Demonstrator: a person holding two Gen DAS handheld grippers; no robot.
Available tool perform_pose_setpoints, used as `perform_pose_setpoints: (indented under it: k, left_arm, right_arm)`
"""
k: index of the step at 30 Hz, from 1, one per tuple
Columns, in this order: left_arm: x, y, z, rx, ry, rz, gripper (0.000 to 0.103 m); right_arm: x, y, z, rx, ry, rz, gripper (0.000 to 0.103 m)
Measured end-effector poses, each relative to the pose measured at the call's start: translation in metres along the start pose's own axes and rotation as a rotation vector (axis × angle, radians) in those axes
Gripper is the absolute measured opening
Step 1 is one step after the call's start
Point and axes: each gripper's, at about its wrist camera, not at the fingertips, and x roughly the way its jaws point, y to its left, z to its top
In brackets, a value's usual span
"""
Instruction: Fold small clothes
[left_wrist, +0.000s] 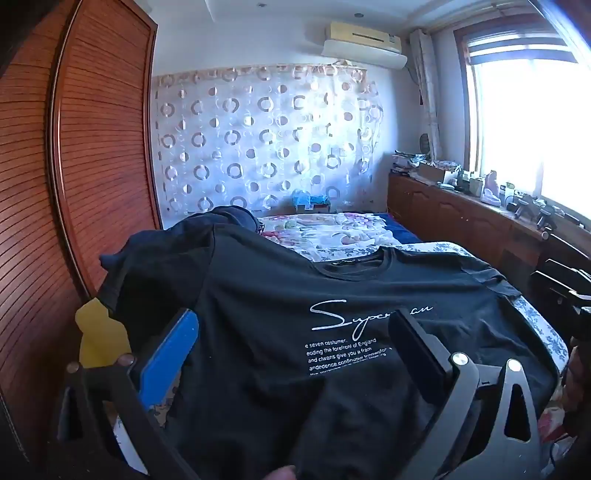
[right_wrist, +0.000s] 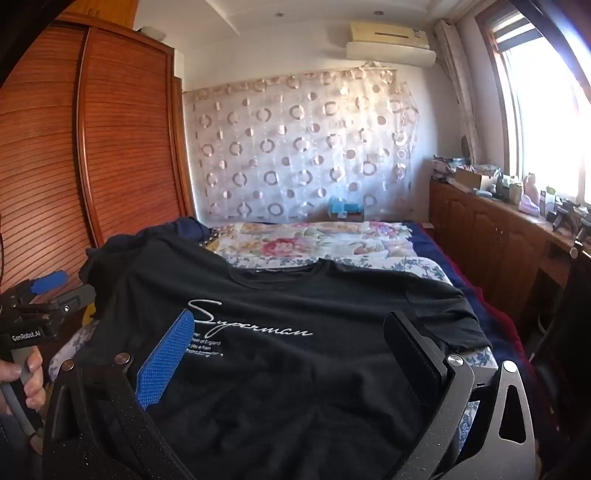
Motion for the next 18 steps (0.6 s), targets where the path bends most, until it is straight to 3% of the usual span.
perform_pose_setpoints:
  k: [8, 18]
  left_arm:
    - [-0.004, -0.017, -0.003, 0.059, -0.011, 0.024, 0.103]
    - [-0.006, -0.012, -0.001, 0.05, -0.014, 0.014, 0.103]
  right_arm:
    - [0.0, 0.0, -0.001, 0.012, -0.009, 0.008, 0.103]
    - [0.001, 0.001, -0.002, 0.009, -0.004, 0.006, 0.103]
